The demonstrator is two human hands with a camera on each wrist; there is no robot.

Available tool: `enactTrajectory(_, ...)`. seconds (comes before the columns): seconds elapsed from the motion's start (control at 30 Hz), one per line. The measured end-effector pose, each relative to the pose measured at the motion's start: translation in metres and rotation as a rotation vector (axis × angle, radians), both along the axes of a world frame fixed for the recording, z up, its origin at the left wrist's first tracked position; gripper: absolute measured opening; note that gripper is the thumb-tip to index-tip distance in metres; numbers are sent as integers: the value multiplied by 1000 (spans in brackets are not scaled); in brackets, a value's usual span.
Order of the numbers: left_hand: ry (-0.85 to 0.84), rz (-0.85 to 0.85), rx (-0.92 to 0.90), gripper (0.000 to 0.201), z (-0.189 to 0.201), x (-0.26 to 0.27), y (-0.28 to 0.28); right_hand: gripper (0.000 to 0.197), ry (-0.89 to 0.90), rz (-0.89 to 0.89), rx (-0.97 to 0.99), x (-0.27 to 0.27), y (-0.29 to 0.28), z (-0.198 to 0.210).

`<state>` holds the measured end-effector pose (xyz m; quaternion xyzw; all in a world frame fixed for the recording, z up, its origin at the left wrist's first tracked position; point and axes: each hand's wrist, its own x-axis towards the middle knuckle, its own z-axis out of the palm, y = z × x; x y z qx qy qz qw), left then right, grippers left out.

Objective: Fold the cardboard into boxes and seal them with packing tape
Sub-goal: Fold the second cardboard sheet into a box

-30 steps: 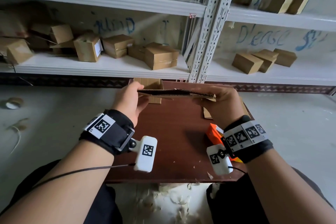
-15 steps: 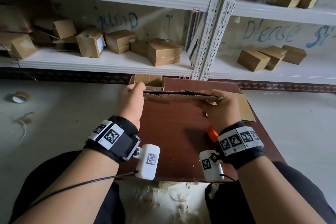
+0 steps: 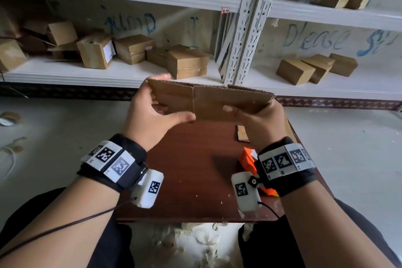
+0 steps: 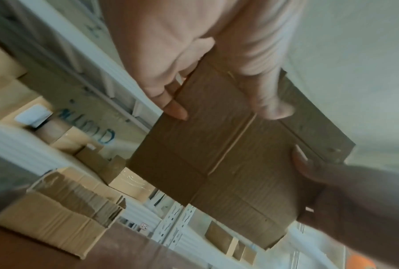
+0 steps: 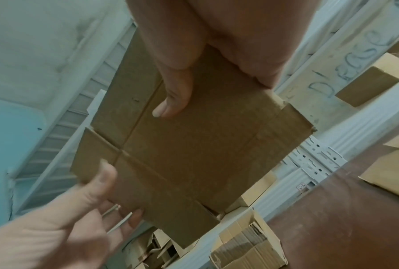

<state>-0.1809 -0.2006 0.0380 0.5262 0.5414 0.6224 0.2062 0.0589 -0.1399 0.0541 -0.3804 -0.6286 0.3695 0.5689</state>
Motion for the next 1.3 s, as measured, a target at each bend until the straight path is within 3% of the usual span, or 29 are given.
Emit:
enactTrajectory(0.07,-14,18,72,44,2,-1,1,35,-43,28,35,4,1,3)
enactTrajectory(0.17,25,-27,108,25,2,-1,0,32,-71,93,57,6,3,-1)
enactTrajectory(0.47,-54,-47,126,28,-12,4,6,40,30,143,1,5,13,-15)
enactTrajectory(0.6,-75,10,148,25,-12,5,6,30,-36,148,-2,1,13,-12)
enactTrajectory(1.0,-94,-25,152,25,-15,3,10,38,-47,137,11,-2,15,-14)
enactTrajectory(1.2,-232,29,96,52,-17,2,15,28,-43,92,63,-1,13,-11)
enactTrajectory(1.3,-230,16,89,45,-15,4,15,31,-49,75,74,-1,10,-10)
